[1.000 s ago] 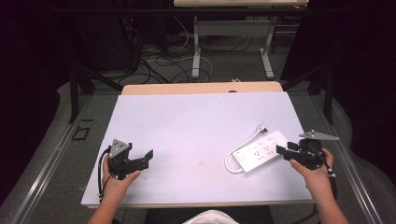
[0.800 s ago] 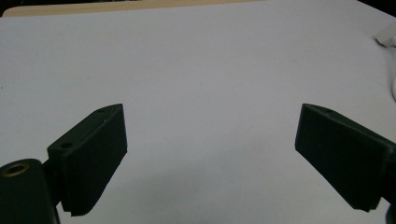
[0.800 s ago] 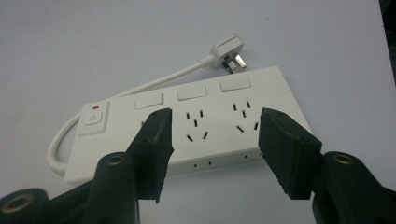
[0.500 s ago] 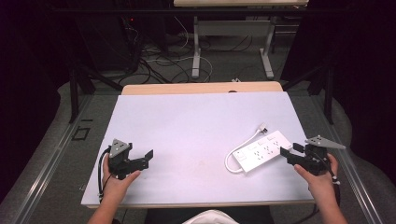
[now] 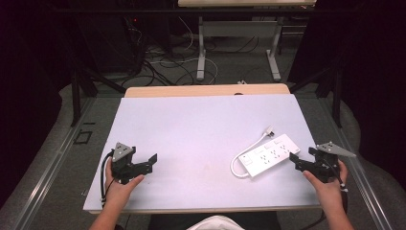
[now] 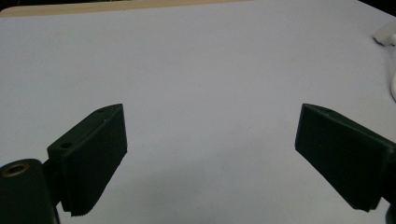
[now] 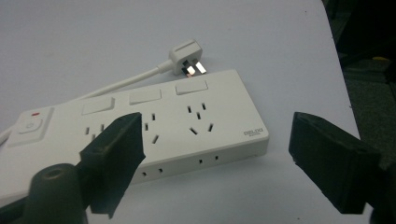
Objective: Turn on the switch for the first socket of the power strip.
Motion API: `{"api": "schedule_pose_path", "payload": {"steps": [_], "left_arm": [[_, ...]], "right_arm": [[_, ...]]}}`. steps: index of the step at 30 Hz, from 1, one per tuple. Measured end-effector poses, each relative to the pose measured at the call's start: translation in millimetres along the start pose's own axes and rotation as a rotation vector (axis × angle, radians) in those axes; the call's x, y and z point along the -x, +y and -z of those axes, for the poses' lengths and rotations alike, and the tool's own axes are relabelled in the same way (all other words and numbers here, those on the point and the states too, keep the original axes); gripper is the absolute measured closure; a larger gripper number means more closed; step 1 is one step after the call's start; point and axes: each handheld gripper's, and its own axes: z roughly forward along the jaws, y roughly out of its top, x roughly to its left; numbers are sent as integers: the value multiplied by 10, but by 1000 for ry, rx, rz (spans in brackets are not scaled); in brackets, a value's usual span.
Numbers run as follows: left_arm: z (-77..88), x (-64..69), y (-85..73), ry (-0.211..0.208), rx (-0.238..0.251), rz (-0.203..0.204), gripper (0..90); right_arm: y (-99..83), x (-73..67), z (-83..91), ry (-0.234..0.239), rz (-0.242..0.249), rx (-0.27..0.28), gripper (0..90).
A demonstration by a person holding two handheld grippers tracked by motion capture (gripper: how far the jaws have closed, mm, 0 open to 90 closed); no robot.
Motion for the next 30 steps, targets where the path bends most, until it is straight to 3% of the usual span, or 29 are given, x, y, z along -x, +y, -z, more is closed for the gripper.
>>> {"api": "schedule_pose_path", "payload": {"steps": [4, 8, 10, 15, 20, 30], "left_arm": [[-1, -3, 0, 0, 2, -3, 91], [3, -4, -2, 0, -2, -2, 91], [3, -5, -2, 0, -3, -2, 91], [-5, -2, -3, -2, -3, -1, 91], [-8, -1, -4, -3, -5, -2, 91], [-7, -1, -5, -2, -4, -2, 91]], "right_arm": [[-38, 35, -60, -58, -32, 7, 122], [-57, 92, -76, -63, -61, -4, 0], [-76, 101, -94, -73, -60, -3, 0], [-107, 118, -121, -85, -3, -9, 0], [-111, 115, -114, -75, -7, -32, 0], [-127, 139, -142, -73, -11, -14, 0]]}}
